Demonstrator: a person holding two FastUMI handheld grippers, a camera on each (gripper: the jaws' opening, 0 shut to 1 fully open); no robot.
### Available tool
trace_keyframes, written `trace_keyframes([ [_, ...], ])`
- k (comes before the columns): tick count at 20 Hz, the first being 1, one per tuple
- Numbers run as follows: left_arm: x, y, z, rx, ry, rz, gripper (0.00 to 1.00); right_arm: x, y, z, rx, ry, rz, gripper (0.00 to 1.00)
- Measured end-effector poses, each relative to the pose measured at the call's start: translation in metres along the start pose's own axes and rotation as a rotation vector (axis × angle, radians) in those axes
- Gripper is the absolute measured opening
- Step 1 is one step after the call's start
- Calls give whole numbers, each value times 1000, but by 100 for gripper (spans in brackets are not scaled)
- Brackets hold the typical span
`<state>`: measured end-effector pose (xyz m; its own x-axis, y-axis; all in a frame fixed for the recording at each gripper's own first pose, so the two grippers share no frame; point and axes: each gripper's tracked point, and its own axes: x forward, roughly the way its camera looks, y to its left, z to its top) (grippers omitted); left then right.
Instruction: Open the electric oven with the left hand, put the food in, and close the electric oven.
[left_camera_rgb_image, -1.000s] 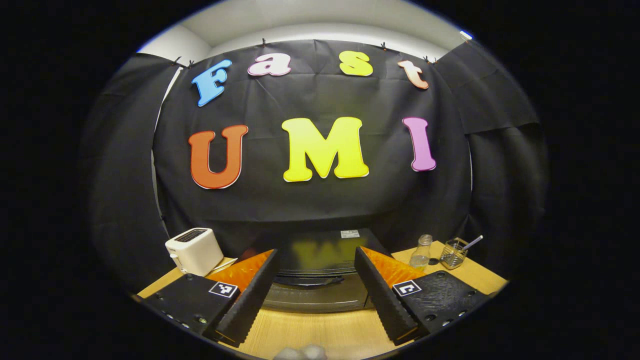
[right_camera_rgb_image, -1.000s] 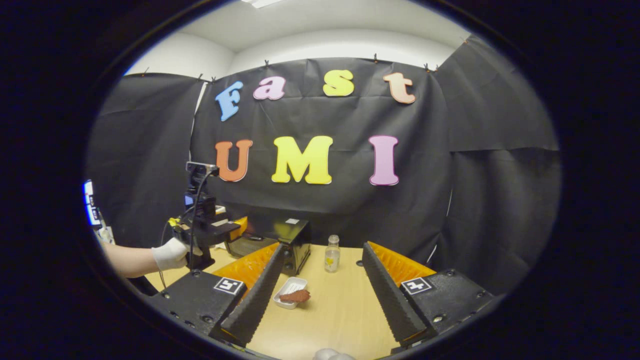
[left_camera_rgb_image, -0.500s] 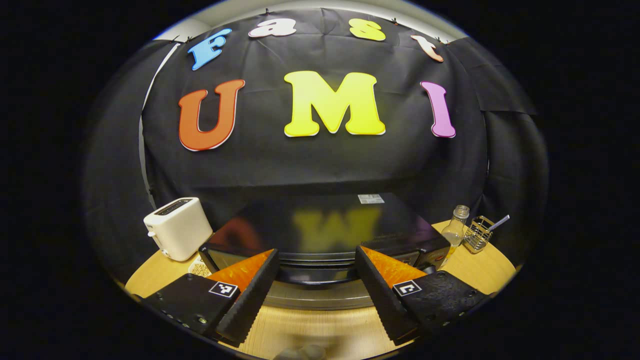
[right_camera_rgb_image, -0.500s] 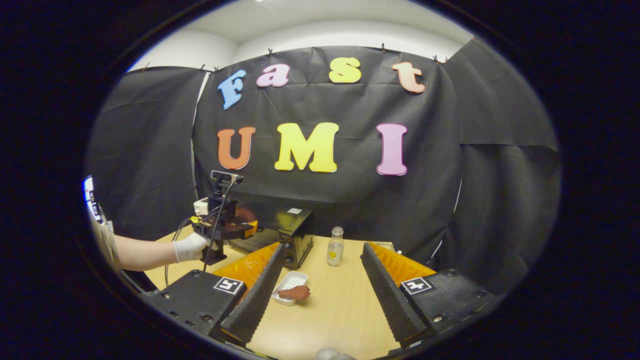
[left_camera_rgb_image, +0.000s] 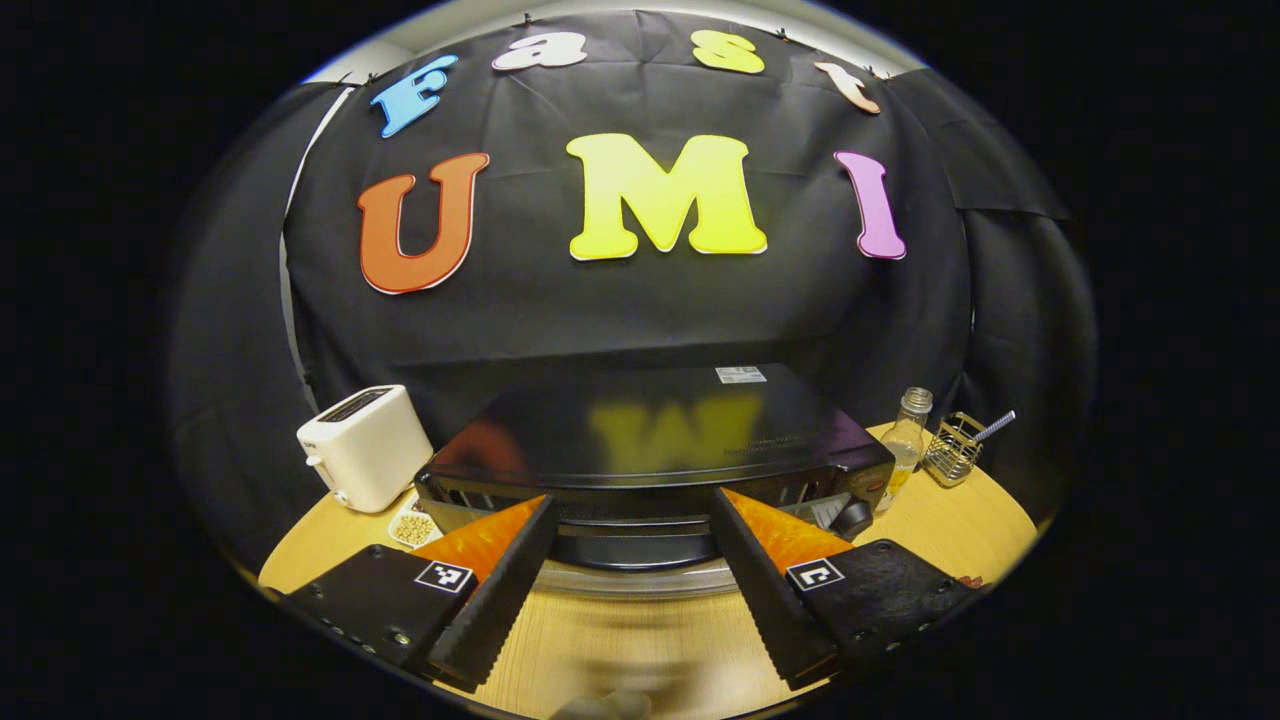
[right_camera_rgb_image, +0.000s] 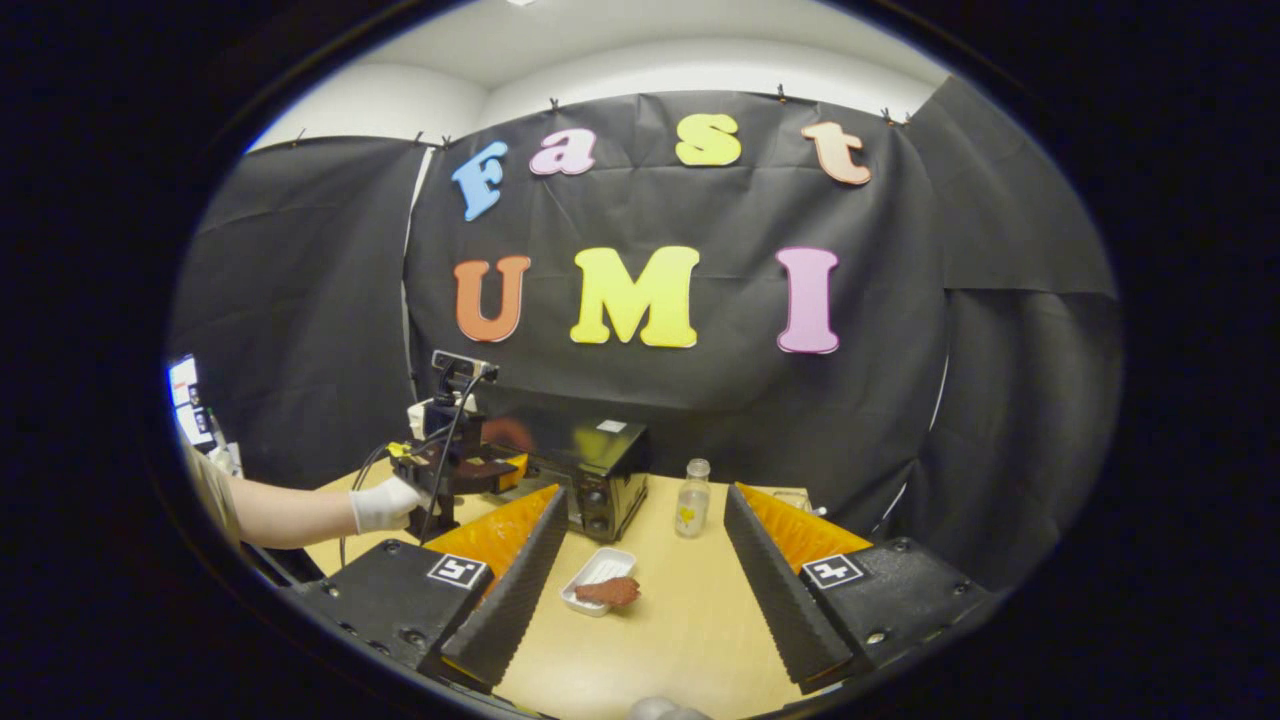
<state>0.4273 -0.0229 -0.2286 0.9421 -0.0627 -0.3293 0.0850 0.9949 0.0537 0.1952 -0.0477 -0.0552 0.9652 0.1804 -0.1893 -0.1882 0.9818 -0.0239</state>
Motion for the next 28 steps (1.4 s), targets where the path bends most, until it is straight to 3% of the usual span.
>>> trace_keyframes([
  [12,-72,-3,-98,-37,88,13,97,-8,-1,-15,-24,22,18,99],
  [22,-84,-2,-188,-24,243,37,96,-7,-1,-37,-38,79,22,100],
  [28,-82,3,-186,-42,221,50,97,-11,-1,-47,-40,99,20,100],
])
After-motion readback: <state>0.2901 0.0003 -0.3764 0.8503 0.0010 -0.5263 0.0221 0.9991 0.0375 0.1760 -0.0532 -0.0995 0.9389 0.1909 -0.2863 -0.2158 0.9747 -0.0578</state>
